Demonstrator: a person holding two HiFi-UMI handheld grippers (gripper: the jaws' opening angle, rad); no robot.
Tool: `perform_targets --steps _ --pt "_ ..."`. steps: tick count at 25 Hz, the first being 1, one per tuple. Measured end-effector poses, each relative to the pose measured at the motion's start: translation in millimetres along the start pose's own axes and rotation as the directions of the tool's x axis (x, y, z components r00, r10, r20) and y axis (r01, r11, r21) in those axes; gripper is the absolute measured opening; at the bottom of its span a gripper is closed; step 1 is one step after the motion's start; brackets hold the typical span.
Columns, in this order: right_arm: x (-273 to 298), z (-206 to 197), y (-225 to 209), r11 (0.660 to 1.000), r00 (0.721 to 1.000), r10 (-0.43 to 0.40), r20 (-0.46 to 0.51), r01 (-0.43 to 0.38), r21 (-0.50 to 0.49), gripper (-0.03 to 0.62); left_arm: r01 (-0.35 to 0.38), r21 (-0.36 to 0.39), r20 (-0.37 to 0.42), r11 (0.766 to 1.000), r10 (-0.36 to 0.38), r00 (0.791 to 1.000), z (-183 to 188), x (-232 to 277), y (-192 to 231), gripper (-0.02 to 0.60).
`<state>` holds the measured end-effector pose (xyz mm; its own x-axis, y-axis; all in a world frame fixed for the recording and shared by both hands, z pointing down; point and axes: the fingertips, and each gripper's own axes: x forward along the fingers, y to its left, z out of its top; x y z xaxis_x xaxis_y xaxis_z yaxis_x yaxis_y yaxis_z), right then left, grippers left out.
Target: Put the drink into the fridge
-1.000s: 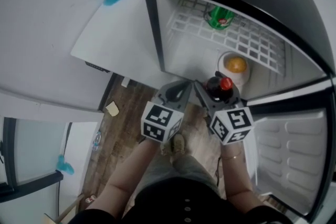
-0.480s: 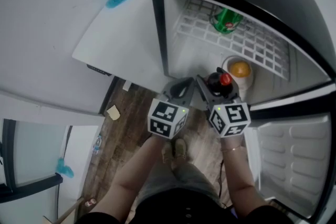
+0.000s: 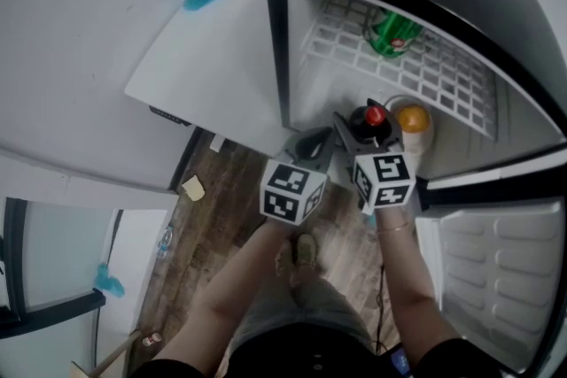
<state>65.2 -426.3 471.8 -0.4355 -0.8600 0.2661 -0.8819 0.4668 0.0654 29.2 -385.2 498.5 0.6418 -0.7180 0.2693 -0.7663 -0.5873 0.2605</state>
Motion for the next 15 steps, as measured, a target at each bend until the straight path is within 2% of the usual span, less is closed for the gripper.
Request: perform_targets --steps 9,15 --pt "28 -8 -18 0.999 0.999 -0.025 -0.028 0.025 0.019 0.316 -0.002 0.022 -0.009 1.000 0.002 1.000 -1 14 4 0.006" --pt "43 -14 -30 0.996 0.999 -0.031 -0.042 0.034 0.078 0.316 -0.013 0.020 0.041 1.000 0.012 0.999 4 19 9 0.006"
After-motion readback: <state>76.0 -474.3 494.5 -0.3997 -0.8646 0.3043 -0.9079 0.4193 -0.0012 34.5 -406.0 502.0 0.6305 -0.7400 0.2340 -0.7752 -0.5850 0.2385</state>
